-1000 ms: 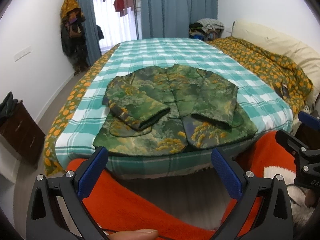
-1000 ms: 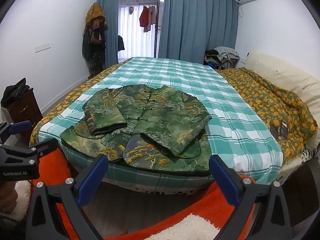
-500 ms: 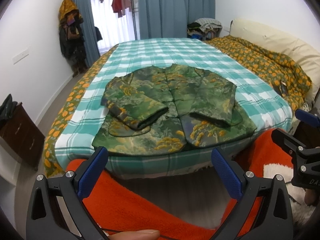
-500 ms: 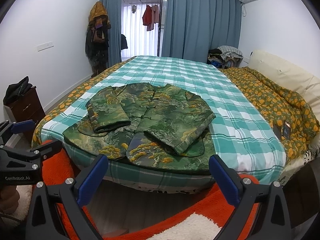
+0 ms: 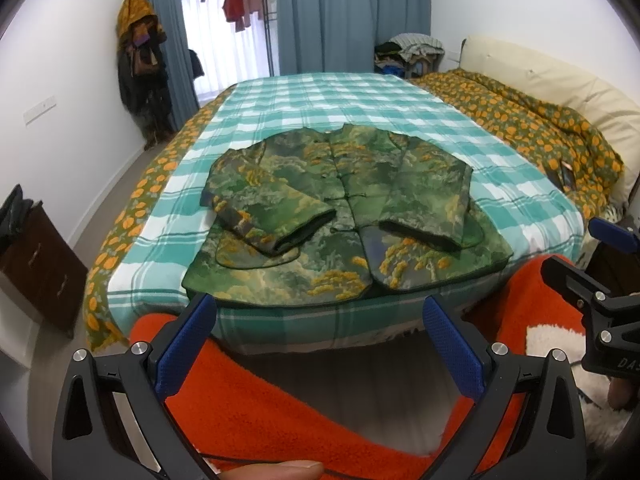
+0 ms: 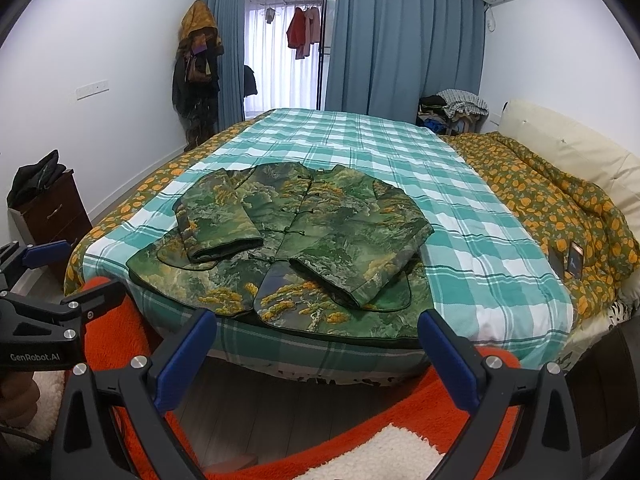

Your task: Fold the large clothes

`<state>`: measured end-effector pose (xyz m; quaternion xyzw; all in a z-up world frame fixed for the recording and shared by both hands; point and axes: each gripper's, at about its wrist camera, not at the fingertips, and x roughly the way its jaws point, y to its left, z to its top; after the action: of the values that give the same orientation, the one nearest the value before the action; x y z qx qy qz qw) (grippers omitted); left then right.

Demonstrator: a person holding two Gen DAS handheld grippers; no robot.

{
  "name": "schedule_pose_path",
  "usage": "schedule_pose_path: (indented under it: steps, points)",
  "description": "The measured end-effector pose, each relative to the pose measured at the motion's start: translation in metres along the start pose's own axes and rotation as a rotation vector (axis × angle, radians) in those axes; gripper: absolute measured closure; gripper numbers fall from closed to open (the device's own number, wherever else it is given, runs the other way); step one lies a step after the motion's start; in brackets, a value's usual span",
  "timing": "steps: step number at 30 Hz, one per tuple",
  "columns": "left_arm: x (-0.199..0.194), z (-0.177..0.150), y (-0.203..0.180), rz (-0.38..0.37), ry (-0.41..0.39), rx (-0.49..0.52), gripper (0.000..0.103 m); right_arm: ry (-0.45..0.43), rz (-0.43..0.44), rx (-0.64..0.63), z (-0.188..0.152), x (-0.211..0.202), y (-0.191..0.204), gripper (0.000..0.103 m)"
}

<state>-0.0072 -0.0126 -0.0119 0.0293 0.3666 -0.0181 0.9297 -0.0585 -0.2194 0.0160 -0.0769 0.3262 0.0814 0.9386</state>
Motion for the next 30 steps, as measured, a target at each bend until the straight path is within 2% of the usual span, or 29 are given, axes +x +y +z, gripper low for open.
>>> schedule_pose_path:
  steps: [30]
  points:
    - [0.0030,-0.0078,0.0000,-0.005,0.014,-0.005,0.000,0.011,0.004,0.001,-0.0031,0.0031,0.0020,0.001]
